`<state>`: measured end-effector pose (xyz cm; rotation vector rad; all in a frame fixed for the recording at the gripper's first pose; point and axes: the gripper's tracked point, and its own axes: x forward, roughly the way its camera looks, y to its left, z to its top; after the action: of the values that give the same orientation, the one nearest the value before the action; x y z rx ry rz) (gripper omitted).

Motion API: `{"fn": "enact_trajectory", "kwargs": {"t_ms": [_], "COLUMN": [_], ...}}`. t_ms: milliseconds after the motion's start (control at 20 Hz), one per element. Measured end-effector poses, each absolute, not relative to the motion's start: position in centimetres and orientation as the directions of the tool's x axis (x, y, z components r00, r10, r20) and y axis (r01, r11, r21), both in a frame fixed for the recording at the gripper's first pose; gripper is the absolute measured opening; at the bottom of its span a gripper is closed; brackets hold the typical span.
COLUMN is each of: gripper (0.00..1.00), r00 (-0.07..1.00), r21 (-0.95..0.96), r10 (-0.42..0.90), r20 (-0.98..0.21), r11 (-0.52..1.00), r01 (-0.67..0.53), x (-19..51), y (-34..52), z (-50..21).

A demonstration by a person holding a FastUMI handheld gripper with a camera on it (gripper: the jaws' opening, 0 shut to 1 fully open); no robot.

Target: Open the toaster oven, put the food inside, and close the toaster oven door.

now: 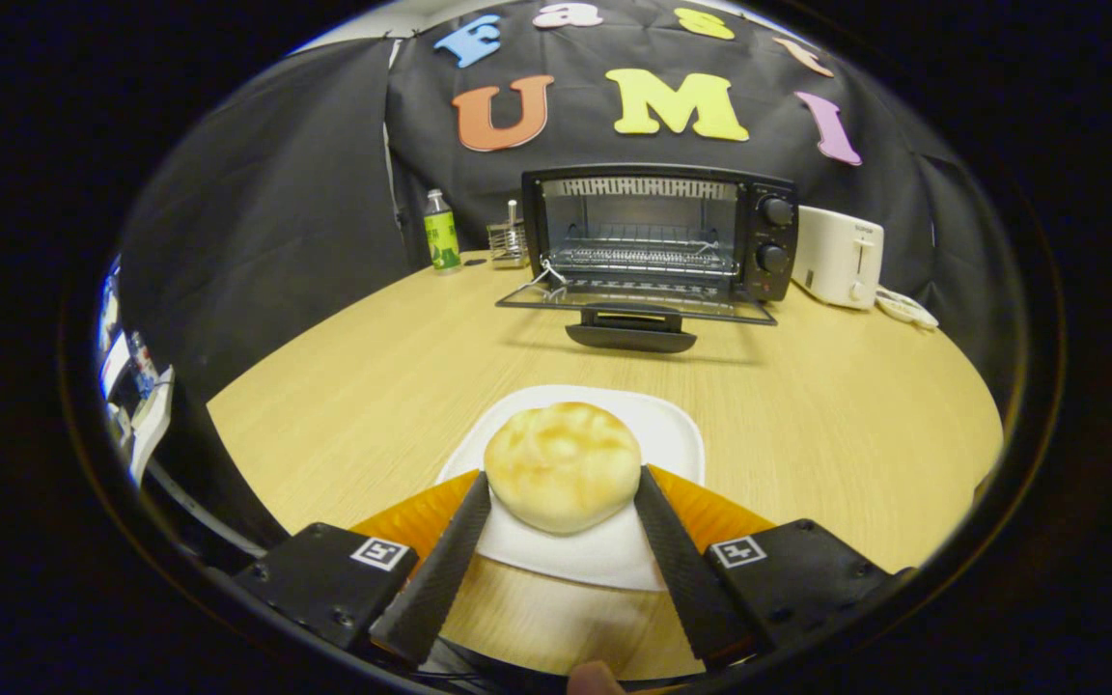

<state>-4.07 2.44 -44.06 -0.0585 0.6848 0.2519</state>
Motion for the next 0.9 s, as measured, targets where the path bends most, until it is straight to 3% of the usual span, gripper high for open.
{"fn": "enact_trajectory", "kwargs": {"t_ms": [350, 650, 900], "gripper": [0.65, 0.62, 0.62], "r00": [0.763, 0.832, 0.834], "r21": [0.127, 0.421, 0.547], "r10": [0.286, 0.351, 0.341], "r20": [-0.580, -0.429, -0.434], "r11": [0.957, 0.893, 0.835], "r01": [-0.262, -0.159, -0.057], "x": [-3.6, 1.9, 8.4], "y": [3.1, 1.6, -0.4], "z": [-41.3, -33.3, -31.9]}}
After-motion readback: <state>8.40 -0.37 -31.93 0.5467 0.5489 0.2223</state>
